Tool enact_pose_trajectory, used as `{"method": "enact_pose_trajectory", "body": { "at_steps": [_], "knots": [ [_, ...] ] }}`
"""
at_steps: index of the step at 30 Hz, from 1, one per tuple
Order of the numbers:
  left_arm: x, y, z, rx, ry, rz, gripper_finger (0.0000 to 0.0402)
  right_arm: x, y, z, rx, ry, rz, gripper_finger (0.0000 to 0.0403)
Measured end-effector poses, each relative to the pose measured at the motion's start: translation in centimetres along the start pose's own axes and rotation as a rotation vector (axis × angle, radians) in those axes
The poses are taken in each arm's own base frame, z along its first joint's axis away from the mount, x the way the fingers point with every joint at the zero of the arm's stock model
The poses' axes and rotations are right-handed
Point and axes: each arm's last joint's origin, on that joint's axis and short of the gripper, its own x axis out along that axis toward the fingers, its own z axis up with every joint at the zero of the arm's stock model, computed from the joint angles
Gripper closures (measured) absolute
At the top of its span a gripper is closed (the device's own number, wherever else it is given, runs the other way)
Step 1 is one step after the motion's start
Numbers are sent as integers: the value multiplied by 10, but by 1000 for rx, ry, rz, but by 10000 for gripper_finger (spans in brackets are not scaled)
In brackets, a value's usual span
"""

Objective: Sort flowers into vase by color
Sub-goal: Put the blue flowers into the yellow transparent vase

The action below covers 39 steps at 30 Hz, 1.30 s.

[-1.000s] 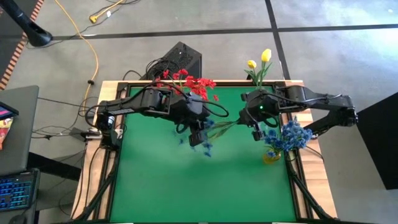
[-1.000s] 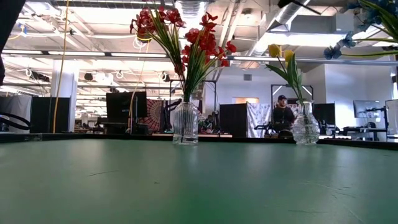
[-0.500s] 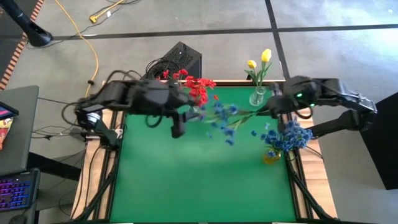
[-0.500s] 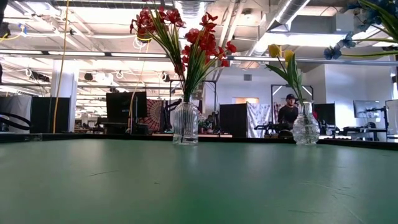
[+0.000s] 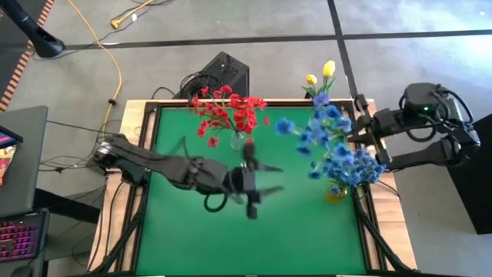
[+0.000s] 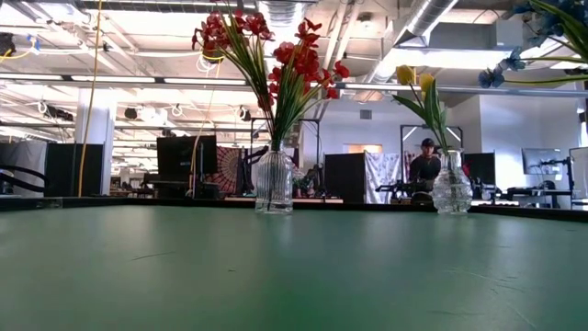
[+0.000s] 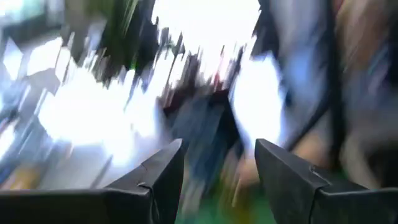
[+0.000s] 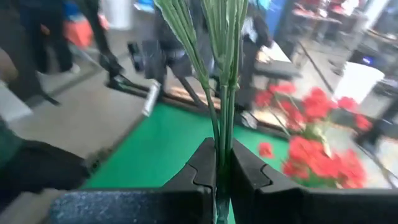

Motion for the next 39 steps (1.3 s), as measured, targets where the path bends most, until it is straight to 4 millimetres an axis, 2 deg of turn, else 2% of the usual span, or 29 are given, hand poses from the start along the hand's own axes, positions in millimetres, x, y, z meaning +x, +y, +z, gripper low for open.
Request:
{"method": "enact_pose_trajectory", "body": {
  "at_steps": [2, 4, 8, 14, 19, 25, 33, 39],
  "knots": [
    [16, -8, -19, -19, -245, -39, 216, 1, 2, 4, 12, -40, 48, 355],
    [21, -9, -39, -37, -375, -5, 216, 2, 4, 5, 31, -55, 86, 355],
    [33, 1, -63, -120, -595, 2, 216, 10, 7, 7, 81, -44, 143, 354],
    [75, 9, -96, -188, -560, -33, 216, 30, 11, 8, 105, -6, 197, 354],
    [102, 19, -94, -185, -658, -9, 216, 40, 15, 3, 104, 67, 237, 353],
    [126, 32, -84, -171, -598, -23, 216, 40, 17, 0, 101, 108, 218, 353],
    [127, 36, -71, -117, -593, -14, 216, 41, 20, -1, 85, 132, 192, 353],
    [127, 37, -69, -132, -598, -19, 216, 53, 19, -3, 71, 173, 141, 353]
  ]
}}
